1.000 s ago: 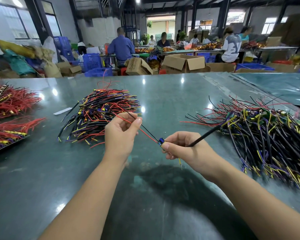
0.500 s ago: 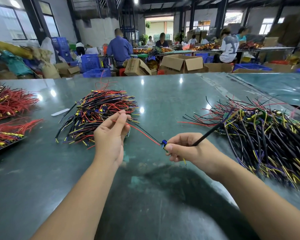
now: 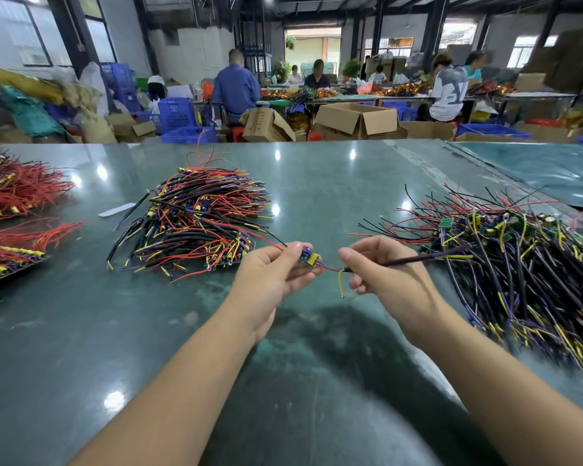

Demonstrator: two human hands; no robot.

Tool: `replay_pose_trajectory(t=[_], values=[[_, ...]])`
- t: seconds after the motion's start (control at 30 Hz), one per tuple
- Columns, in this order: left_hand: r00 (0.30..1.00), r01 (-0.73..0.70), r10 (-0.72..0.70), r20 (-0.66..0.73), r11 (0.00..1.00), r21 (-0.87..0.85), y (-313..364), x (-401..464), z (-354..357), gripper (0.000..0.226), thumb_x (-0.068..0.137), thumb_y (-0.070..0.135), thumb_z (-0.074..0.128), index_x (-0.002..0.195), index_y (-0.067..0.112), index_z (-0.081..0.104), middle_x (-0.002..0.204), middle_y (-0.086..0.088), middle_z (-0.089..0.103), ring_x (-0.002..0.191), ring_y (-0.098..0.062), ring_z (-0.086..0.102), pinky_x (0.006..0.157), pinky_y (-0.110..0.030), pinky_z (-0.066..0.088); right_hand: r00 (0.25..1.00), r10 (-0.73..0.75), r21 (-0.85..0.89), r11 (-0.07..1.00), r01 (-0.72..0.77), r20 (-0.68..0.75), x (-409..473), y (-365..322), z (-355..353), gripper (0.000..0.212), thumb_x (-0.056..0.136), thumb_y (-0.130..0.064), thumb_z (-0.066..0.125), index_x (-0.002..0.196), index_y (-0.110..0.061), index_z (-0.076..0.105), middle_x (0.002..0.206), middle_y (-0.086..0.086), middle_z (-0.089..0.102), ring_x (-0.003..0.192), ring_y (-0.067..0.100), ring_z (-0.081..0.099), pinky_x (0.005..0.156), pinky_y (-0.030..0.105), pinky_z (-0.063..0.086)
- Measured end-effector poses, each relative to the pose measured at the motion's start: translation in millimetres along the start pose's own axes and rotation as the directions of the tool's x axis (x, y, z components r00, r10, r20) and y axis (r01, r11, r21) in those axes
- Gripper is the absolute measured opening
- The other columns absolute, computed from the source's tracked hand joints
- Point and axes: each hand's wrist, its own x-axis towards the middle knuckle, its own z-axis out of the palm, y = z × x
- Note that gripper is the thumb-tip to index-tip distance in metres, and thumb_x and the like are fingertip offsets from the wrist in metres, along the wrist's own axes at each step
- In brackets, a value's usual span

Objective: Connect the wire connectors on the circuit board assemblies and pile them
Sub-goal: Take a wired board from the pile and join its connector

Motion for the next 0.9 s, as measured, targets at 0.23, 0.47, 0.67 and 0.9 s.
replay_pose_trajectory(t=[0.23, 0.47, 0.67, 0.9], values=[[0.977, 0.199, -0.143, 0.16, 0.879, -0.433, 13, -4, -3, 0.023, 0.099, 0.011, 0.039, 0.105, 0.003, 0.06, 0.091, -0.019, 0.071, 0.08, -0.025, 0.072, 0.066, -0.02, 0.058, 0.974, 0.168, 0.577, 0.785, -0.225, 0.152, -2, -11, -5, 0.011, 0.067, -0.011, 0.07, 0.074, -0.008, 0.063, 0.062, 0.002, 0.063, 0.055, 0.009, 0.063, 0.054, 0.014, 0.052], [0.97, 0.211, -0.126, 0.21, 0.864, -0.456, 13, -4, -4, 0.021, 0.08, 0.021, 0.057, 0.092, 0.009, 0.07, 0.098, -0.016, 0.071, 0.083, -0.024, 0.071, 0.069, -0.028, 0.059, 0.929, 0.256, 0.732, 0.573, -0.369, 0.268, -1, -12, -2, 0.005, 0.068, -0.007, 0.069, 0.069, -0.003, 0.07, 0.069, 0.007, 0.065, 0.063, 0.012, 0.067, 0.061, 0.016, 0.056], [0.989, 0.105, -0.059, 0.135, 0.925, -0.365, 5, -2, -1, 0.003, 0.069, 0.009, 0.067, 0.072, 0.007, 0.067, 0.085, -0.017, 0.072, 0.069, -0.017, 0.07, 0.061, -0.02, 0.056, 0.947, 0.245, 0.679, 0.66, -0.32, 0.208, 0, -9, -1, 0.015, 0.057, 0.009, 0.064, 0.064, -0.003, 0.071, 0.071, 0.013, 0.068, 0.067, 0.017, 0.069, 0.062, 0.019, 0.056], [0.994, 0.11, -0.1, 0.052, 0.959, -0.261, 3, 0, -4, 0.012, 0.093, 0.004, 0.05, 0.09, 0.006, 0.061, 0.076, -0.014, 0.072, 0.059, -0.016, 0.068, 0.054, -0.019, 0.055, 0.969, 0.107, 0.374, 0.909, -0.186, 0.222, -4, -3, -2, 0.016, 0.067, 0.002, 0.071, 0.074, -0.012, 0.066, 0.076, 0.006, 0.067, 0.069, 0.013, 0.063, 0.064, 0.019, 0.053]])
